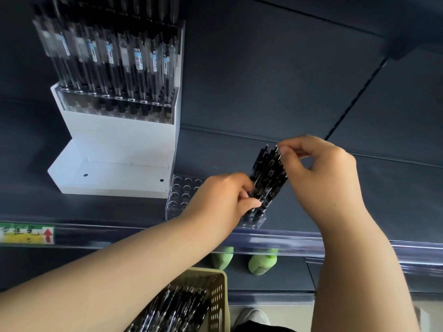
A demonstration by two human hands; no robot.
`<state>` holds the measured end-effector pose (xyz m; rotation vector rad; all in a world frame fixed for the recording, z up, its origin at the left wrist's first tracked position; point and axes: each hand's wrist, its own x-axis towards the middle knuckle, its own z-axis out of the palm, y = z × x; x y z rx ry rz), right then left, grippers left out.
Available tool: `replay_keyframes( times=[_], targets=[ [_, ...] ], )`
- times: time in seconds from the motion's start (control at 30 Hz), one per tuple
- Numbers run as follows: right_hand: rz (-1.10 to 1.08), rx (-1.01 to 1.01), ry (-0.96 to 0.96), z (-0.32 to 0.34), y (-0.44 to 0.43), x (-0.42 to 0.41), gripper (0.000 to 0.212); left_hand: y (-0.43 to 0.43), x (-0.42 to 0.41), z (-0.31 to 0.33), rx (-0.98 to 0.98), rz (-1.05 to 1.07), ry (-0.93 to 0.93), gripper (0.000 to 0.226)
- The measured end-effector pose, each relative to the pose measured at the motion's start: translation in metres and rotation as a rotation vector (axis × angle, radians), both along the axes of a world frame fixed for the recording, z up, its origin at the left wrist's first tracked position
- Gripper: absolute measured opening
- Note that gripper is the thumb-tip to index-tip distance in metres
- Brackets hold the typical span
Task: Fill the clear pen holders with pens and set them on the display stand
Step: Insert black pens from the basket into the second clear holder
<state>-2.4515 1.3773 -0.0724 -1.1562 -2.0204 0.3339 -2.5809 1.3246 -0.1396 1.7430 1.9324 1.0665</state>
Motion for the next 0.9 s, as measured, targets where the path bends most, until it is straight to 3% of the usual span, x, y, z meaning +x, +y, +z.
replay_keyframes(
  times=[0.2,0.37,0.43,0.6,0.9],
  targets=[
    [0.057,0.195,-0.082,-0.008,-0.029,-0.011,0.016,-0.041,-0.023,0.012,0.040,0.040,0.131,0.026],
    [0.304,0.226,-0.240,-0.036,-0.077,-0.038,0.024,-0.100,-0.055,0.012,-0.036,0.061,0.600,0.028],
    [0.384,0.165,-0.337,-0.054,-0.096,-0.047,0.023,-0.129,-0.067,0.010,-0.069,0.078,0.667,0.027],
    [0.493,-0.083,-0.593,-0.093,-0.130,-0.056,0.030,-0.184,-0.081,-0.008,-0.315,0.117,0.609,0.035],
    [0.460,-0.403,-0.741,-0.134,-0.177,-0.072,0.031,-0.216,-0.105,-0.054,-0.516,0.149,0.591,0.030]
  ],
)
